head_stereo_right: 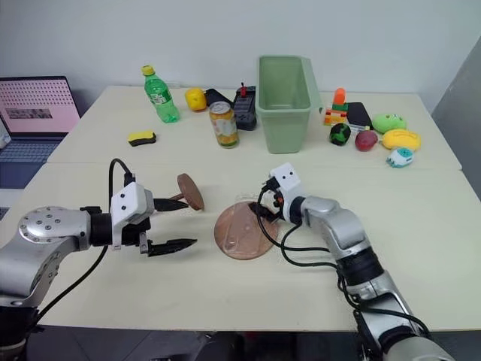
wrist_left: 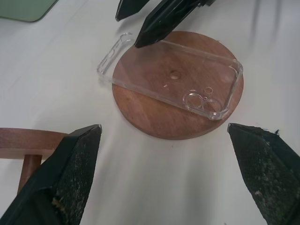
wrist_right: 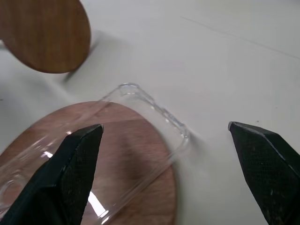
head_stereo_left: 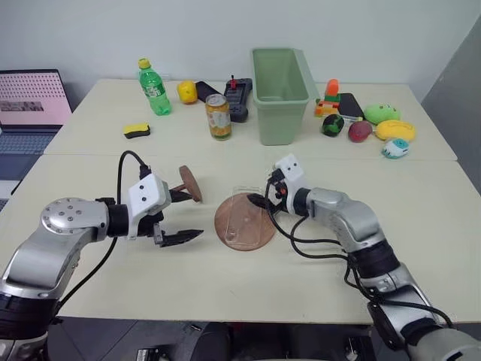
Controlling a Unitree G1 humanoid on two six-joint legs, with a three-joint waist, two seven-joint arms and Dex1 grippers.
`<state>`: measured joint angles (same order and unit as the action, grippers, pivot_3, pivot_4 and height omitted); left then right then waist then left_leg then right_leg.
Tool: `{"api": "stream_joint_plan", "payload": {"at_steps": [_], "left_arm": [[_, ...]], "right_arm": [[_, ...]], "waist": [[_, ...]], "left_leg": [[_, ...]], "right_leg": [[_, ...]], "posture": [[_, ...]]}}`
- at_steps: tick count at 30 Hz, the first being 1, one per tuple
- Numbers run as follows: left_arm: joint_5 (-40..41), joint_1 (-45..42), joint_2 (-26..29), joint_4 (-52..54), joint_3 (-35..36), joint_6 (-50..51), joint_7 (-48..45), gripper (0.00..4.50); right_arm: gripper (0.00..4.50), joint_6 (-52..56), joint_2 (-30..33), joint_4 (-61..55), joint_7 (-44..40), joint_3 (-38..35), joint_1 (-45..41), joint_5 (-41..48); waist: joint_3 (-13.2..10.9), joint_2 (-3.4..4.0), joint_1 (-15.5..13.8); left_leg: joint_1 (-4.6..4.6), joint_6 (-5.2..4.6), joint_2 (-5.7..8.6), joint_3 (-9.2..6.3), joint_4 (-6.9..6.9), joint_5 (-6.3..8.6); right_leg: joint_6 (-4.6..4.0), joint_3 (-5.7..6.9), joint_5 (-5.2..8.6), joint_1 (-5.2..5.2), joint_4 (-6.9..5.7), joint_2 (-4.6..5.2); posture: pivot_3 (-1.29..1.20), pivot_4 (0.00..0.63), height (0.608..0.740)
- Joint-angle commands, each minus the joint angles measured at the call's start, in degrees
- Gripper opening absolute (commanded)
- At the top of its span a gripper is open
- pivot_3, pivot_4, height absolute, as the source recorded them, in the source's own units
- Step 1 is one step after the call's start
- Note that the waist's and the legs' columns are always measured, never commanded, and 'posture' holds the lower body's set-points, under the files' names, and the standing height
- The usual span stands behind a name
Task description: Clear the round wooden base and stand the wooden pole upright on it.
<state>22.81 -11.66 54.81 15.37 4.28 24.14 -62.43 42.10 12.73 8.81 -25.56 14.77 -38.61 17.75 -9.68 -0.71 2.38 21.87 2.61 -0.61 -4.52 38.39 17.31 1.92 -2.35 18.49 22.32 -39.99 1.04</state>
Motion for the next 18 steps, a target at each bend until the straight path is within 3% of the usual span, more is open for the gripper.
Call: {"api": "stream_joint_plan", "payload": {"at_steps": [1,6,12,18], "left_arm": [[0.0,-1.2,0.0,0.6,0.6,-0.9,-0.2,4.50],[0.8,-2.3,-0.9,0.9,0.5,-0.5,-0.4,4.50],[0.2,-2.8,-1.2,0.8,0.3,-0.5,-0.7,4.50],[-0.2,-4.0,-1.7,0.3,-0.3,-0.5,-0.5,4.50]], "right_arm": [[4.31,-3.0,-1.0,2.9,-1.2,-1.8,-2.3,-1.1],[3.26,-2.8,-2.3,5.1,-2.2,-3.5,-3.1,-0.6],[1.62,-2.2,-2.9,4.7,-2.9,-4.0,-2.9,-1.0],[0.42,-2.9,-2.9,4.1,-2.9,-4.1,-2.8,-1.7]], "waist": [[0.0,0.00,0.0],[0.0,0.00,0.1],[0.0,0.00,0.6],[0.0,0.00,0.6]], "left_leg": [[0.00,0.00,0.00,0.00,-0.01,0.00],[0.00,0.00,-0.01,-0.01,0.00,0.00],[0.00,0.00,-0.03,-0.01,-0.01,0.00],[0.00,0.00,-0.03,-0.02,-0.01,0.00]], "right_leg": [[0.00,-0.01,0.00,0.00,0.00,0.00],[0.00,0.00,0.00,0.00,-0.02,0.01],[0.00,0.00,0.00,0.01,-0.02,0.01],[0.00,0.00,0.00,0.00,-0.02,0.02]], "posture": [[0.00,0.150,0.740],[0.00,0.150,0.740],[0.00,0.150,0.740],[0.00,0.150,0.740]]}}
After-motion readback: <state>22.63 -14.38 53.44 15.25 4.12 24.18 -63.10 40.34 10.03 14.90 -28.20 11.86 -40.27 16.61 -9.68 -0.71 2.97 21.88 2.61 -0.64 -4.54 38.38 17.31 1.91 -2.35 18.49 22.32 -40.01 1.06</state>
